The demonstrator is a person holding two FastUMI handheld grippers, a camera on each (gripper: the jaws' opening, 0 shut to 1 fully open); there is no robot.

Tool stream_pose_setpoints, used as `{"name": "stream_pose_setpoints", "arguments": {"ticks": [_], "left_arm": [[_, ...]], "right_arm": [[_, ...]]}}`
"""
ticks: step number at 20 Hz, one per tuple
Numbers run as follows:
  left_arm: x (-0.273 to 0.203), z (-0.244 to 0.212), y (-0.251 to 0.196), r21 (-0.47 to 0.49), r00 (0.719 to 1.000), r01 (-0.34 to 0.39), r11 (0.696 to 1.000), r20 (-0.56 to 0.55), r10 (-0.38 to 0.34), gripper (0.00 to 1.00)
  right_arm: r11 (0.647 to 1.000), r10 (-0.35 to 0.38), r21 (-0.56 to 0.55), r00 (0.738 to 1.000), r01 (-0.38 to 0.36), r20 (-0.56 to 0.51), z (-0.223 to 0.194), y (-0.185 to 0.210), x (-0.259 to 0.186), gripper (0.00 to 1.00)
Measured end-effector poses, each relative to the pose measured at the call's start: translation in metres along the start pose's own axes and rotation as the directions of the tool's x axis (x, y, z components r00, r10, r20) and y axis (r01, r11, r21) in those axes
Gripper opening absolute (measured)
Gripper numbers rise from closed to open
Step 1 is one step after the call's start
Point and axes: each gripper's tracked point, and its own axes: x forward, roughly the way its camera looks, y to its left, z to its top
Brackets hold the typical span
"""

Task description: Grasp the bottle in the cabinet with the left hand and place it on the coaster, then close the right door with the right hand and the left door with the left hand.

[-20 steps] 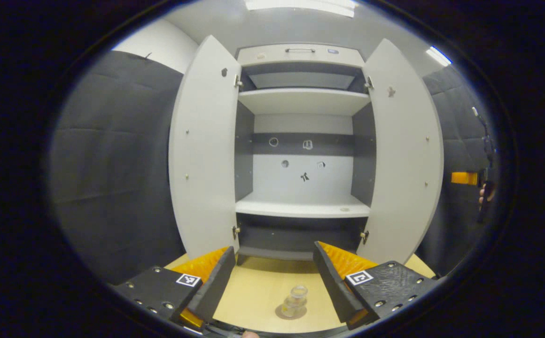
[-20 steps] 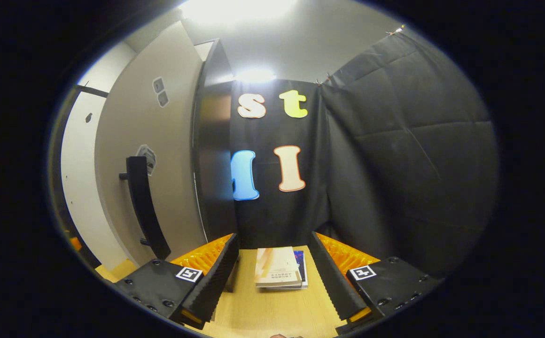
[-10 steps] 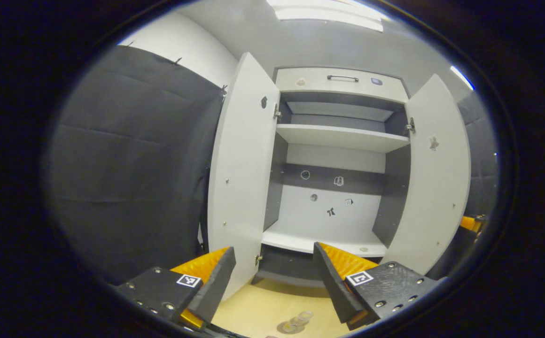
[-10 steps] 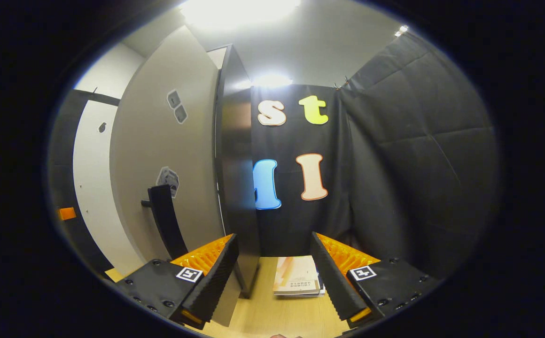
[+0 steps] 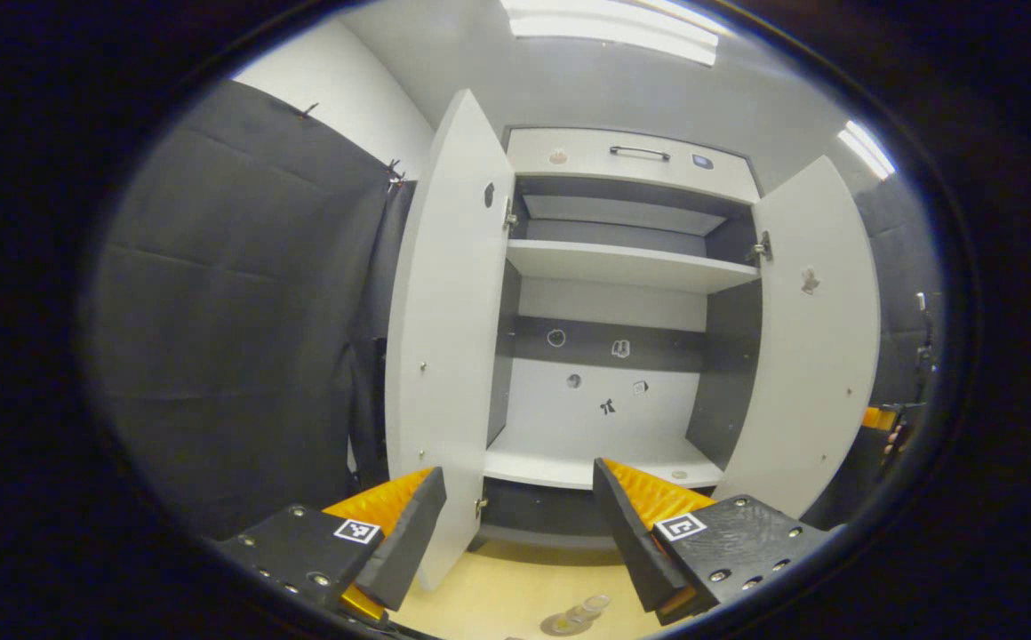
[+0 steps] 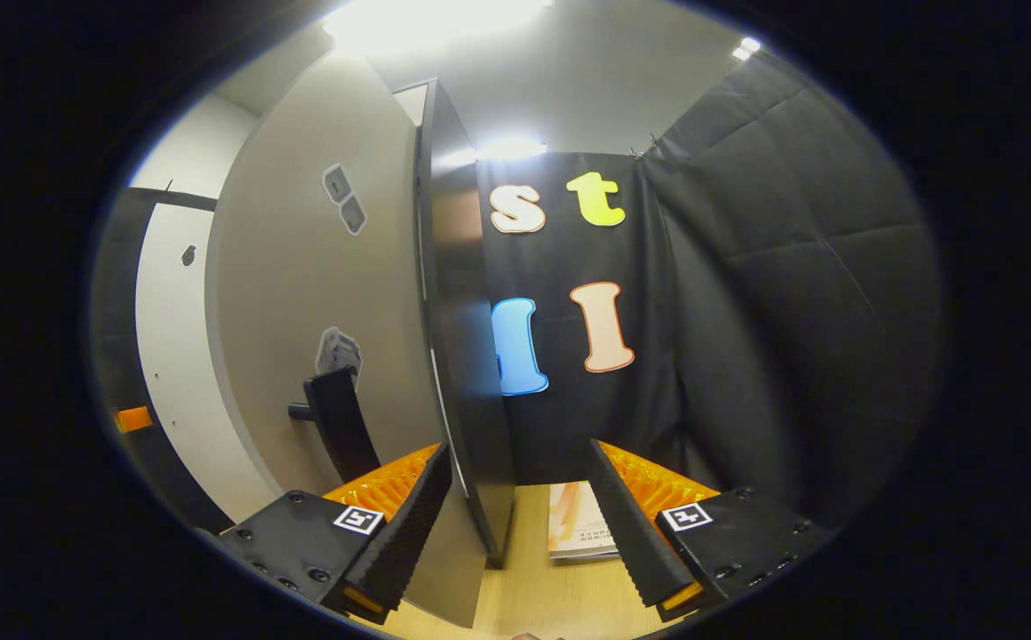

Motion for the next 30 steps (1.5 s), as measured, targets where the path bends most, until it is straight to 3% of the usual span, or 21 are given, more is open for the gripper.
{"name": "stream_pose_setpoints", "arguments": {"ticks": [9, 14, 16, 17, 18, 25, 27, 30], "left_arm": [[0.012, -0.015, 0.017, -0.051, 0.997, 0.072, 0.996, -0.015, -0.073, 0.96], [0.014, -0.027, 0.038, -0.085, 0.994, 0.099, 0.991, -0.033, -0.102, 0.96], [0.009, -0.028, 0.050, -0.089, 0.995, 0.090, 0.992, -0.027, -0.093, 0.96], [0.006, -0.029, 0.057, -0.089, 0.996, 0.083, 0.992, -0.026, -0.086, 0.97], [0.002, -0.029, 0.063, -0.089, 0.997, 0.075, 0.993, -0.024, -0.077, 0.96], [-0.012, -0.026, 0.106, -0.081, 1.000, 0.018, 0.997, -0.003, -0.018, 0.97], [-0.015, -0.027, 0.121, -0.068, 1.000, -0.007, 0.998, -0.004, 0.007, 0.96], [-0.024, -0.024, 0.143, -0.034, 0.999, -0.033, 0.999, 0.015, 0.034, 0.95]], "right_arm": [[0.996, -0.079, -0.052, 0.997, 0.079, 0.007, 0.001, 0.021, -0.008, 0.96], [0.995, -0.066, -0.071, 0.998, 0.067, 0.011, -0.003, 0.061, -0.007, 0.97], [0.996, -0.050, -0.073, 0.999, 0.050, 0.008, -0.005, 0.078, -0.004, 0.96], [0.997, -0.035, -0.073, 0.999, 0.036, 0.008, -0.006, 0.087, -0.002, 0.92], [0.997, -0.016, -0.077, 1.000, 0.016, 0.005, -0.006, 0.097, 0.001, 0.96], [0.995, 0.079, -0.067, 0.997, -0.079, 0.006, -0.013, 0.162, 0.025, 0.97], [0.994, 0.100, -0.040, 0.995, -0.100, 0.004, -0.018, 0.181, 0.030, 0.92], [0.992, 0.089, -0.093, 0.991, -0.080, 0.099, 0.004, 0.185, 0.022, 0.97]]}}
